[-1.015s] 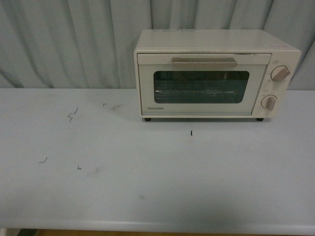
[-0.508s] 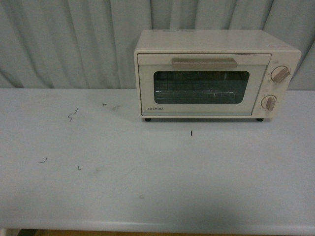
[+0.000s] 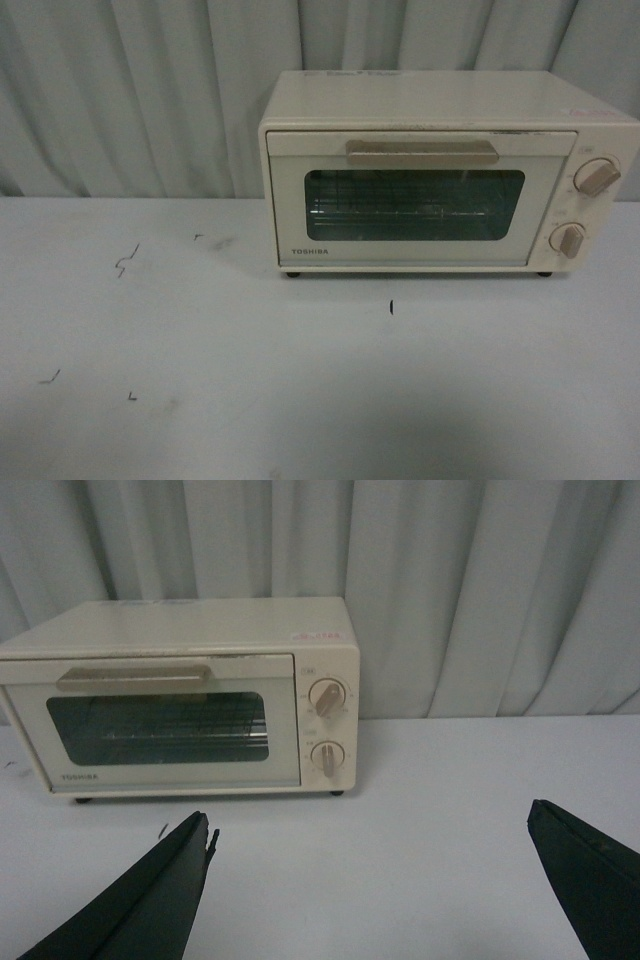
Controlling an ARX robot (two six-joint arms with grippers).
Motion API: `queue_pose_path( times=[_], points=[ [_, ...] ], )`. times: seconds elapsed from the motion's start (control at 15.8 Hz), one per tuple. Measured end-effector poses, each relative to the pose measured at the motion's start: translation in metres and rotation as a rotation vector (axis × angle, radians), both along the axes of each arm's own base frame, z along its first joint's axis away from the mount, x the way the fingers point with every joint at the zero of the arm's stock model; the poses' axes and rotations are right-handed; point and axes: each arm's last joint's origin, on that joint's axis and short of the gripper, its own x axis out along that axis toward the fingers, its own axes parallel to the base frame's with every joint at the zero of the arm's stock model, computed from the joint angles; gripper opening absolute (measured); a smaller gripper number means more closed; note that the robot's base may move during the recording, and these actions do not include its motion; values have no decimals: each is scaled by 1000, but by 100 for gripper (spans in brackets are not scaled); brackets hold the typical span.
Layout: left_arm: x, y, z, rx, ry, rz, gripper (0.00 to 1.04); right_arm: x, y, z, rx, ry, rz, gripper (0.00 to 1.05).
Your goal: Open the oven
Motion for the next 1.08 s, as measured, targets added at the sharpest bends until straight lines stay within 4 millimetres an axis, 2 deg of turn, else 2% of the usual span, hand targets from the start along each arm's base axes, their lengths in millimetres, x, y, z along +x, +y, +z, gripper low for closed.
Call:
queue_pose_path(
  times=[1.08],
  points=[
    [0, 0, 0, 0, 1, 0, 98, 0, 0, 0, 0, 0, 0, 98]
  ],
)
